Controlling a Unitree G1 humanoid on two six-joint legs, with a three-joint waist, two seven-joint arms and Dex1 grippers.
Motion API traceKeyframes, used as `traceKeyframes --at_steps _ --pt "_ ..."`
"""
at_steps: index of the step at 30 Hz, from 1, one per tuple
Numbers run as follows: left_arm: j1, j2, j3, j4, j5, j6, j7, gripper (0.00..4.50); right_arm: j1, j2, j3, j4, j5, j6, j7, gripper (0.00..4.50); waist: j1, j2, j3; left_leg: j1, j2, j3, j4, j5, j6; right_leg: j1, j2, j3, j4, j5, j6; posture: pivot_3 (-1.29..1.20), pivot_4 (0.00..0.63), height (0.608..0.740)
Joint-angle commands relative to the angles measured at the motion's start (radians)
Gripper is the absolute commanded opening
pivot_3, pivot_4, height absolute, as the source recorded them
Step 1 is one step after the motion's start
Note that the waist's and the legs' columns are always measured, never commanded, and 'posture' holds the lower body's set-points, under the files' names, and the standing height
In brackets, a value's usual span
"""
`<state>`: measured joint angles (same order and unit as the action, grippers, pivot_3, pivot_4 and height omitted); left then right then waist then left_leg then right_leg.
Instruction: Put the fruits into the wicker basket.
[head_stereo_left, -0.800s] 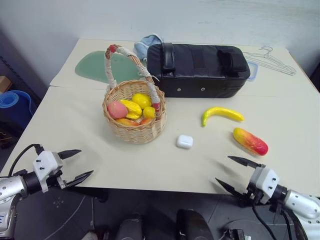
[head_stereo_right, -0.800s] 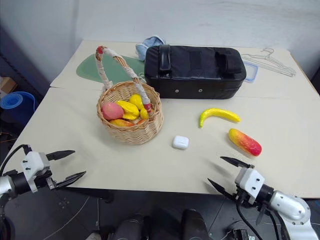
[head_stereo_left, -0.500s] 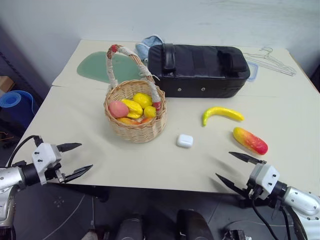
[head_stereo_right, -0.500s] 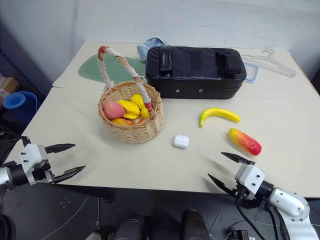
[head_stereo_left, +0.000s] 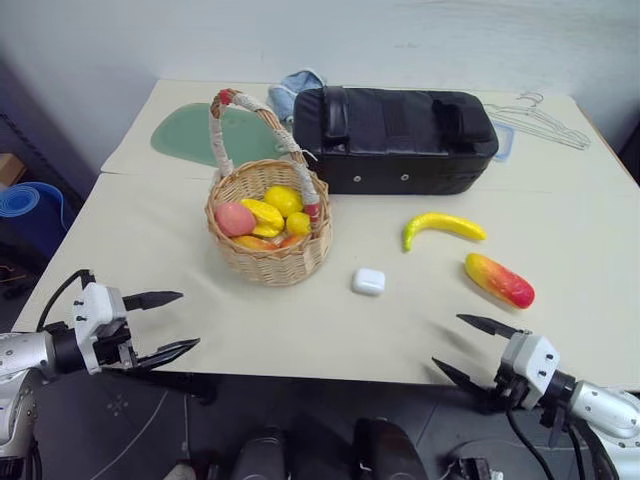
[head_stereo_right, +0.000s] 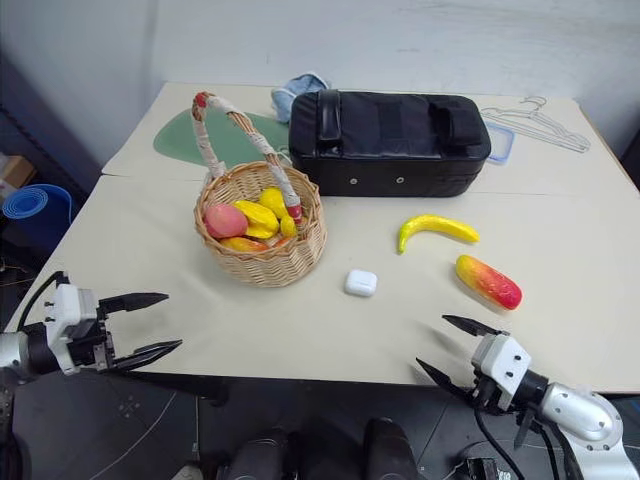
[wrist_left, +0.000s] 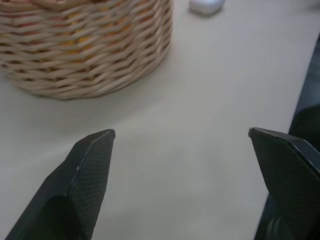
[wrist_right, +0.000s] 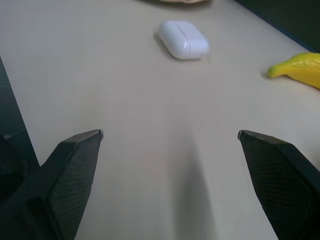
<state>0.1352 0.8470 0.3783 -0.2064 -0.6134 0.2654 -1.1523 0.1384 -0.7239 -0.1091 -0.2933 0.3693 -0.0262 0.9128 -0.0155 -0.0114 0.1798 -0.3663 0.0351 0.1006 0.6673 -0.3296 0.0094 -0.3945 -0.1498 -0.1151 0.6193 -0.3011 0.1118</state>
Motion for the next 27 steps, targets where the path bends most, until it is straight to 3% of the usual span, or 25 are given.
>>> traceKeyframes --at_steps 1,3,7,16,19,24,27 --pt "-0.026 0.027 -0.025 -0.166 -0.09 0.091 0.004 4.5 -0.23 -0.014 0.105 -0.066 0.016 0.191 0.005 4.48 -0.007 0.001 0.0 0.0 0.001 -0.001 0.0 0.0 0.001 0.0 -0.001 0.004 -0.001 0.001 -0.001 0.0 0.15 0.74" --pt "-0.052 0.0 -0.059 -0.194 -0.059 0.046 0.004 4.5 -0.406 0.042 0.193 0.012 -0.013 0.296 -0.014 4.48 -0.008 0.002 0.0 -0.001 0.002 -0.004 -0.001 0.002 -0.004 0.0 0.0 0.005 -0.001 0.001 -0.002 0.0 0.15 0.74" --pt "-0.055 -0.015 -0.086 -0.201 -0.033 0.021 -0.004 4.5 -0.602 0.118 0.325 0.212 -0.114 0.358 -0.006 4.48 -0.006 0.003 0.0 -0.004 0.003 -0.006 -0.003 0.003 -0.008 -0.006 0.007 -0.003 0.007 0.001 -0.002 0.0 0.15 0.74" --pt "-0.007 0.002 -0.065 -0.221 -0.014 0.016 -0.006 4.5 -0.8 0.14 0.437 0.534 -0.229 0.328 0.152 4.48 -0.012 0.003 0.0 -0.011 0.0 0.001 -0.001 0.0 -0.002 -0.012 0.007 -0.007 0.004 0.005 0.005 0.0 0.15 0.74" --pt "0.015 -0.002 -0.049 -0.233 -0.024 0.025 0.008 4.5 -0.806 0.156 0.434 0.561 -0.228 0.295 0.194 3.98 -0.011 0.003 0.0 -0.011 0.001 0.002 0.0 0.0 -0.002 -0.012 0.007 -0.008 0.004 0.005 0.005 0.0 0.15 0.74" --pt "-0.006 -0.01 -0.018 -0.234 -0.043 0.045 0.053 4.5 -0.79 0.172 0.403 0.566 -0.208 0.269 0.231 2.38 -0.013 0.003 0.0 -0.01 0.002 0.004 0.001 0.002 -0.003 -0.012 0.007 -0.007 0.004 0.005 0.005 0.0 0.15 0.74" --pt "-0.022 -0.011 -0.018 -0.23 -0.047 0.052 0.059 4.5 -0.767 0.166 0.381 0.535 -0.18 0.267 0.269 2.35 -0.012 0.003 0.0 -0.01 0.002 0.004 0.001 0.003 -0.002 -0.012 0.007 -0.006 0.004 0.005 0.004 0.0 0.15 0.74"
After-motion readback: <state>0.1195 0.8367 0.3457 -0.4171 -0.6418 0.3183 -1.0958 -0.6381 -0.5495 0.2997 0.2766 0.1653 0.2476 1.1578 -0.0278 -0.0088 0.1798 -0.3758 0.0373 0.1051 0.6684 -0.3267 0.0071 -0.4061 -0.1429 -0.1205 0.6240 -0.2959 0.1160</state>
